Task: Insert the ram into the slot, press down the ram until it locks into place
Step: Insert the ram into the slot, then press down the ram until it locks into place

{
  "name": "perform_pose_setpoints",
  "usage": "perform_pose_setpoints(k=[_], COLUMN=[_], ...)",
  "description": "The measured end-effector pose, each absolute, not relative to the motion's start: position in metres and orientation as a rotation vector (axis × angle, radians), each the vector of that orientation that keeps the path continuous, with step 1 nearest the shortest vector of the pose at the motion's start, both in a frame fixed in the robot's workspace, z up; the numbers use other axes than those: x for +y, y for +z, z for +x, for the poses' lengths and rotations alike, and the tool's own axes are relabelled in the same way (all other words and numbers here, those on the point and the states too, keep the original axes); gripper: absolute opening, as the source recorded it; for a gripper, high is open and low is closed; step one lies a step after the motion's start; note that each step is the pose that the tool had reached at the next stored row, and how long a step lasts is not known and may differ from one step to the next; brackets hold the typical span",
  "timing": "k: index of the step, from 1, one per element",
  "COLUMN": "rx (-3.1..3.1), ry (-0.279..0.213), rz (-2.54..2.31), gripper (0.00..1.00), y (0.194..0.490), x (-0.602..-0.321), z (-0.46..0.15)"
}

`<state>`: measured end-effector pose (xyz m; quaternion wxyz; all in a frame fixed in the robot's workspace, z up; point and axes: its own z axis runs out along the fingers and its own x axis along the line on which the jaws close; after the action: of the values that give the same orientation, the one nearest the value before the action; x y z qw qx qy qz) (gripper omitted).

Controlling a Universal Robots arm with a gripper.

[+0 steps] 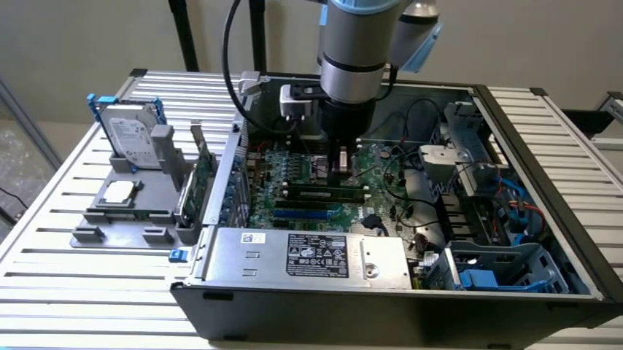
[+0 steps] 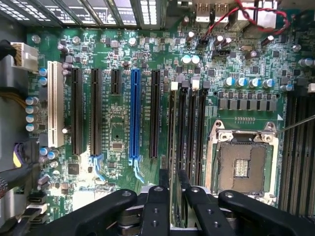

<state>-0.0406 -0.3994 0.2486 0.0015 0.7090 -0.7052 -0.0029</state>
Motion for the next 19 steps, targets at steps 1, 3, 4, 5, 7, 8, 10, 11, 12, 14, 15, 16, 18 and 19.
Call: perform_pose_setpoints(k=[1,3,4,5,7,8,10,11,12,14,15,16,18,19], rx=[-2.212,-2.211,-2.210,-2.210,-2.210,-2.210,-2.210,-2.210,-2.210,-2.210,-2.210,-2.210,-2.210,-2.210], ry=[-0.011,-0.015,-0.016,-0.017,-0.017,-0.017,-0.017,-0.017,-0.017,-0.017,-0.017,-0.017,-0.017,-0.017], rz=[2.224,2.223,2.222,2.222,2.222,2.222,2.222,2.222,2.222,2.222,2.222,2.222,2.222,2.222], gripper=[0.21,0.19,0.13,0.11,0.11,0.11,0.11,0.11,0.11,0.11,0.11,0.11,0.11,0.11], y=[0.2508,0.2527,0.2528,0.2529,0.2529,0.2530,0.2530,0.2530,0.2530,0.2530,0.2530,0.2530,0.2530,0.2530], x=[-0.3995,-0.3995,-0.3994,-0.3994,-0.3995,-0.3995,-0.3995,-0.3995,-0.3995,-0.3995,-0.3995,-0.3995,-0.3995,-0.3995], z=[-0.0406,-0.0406,-0.0406,-0.0406,-0.0406,-0.0406,-0.0405,-0.0406,-0.0405,-0.0406,-0.0406,-0.0406,-0.0406,-0.0406])
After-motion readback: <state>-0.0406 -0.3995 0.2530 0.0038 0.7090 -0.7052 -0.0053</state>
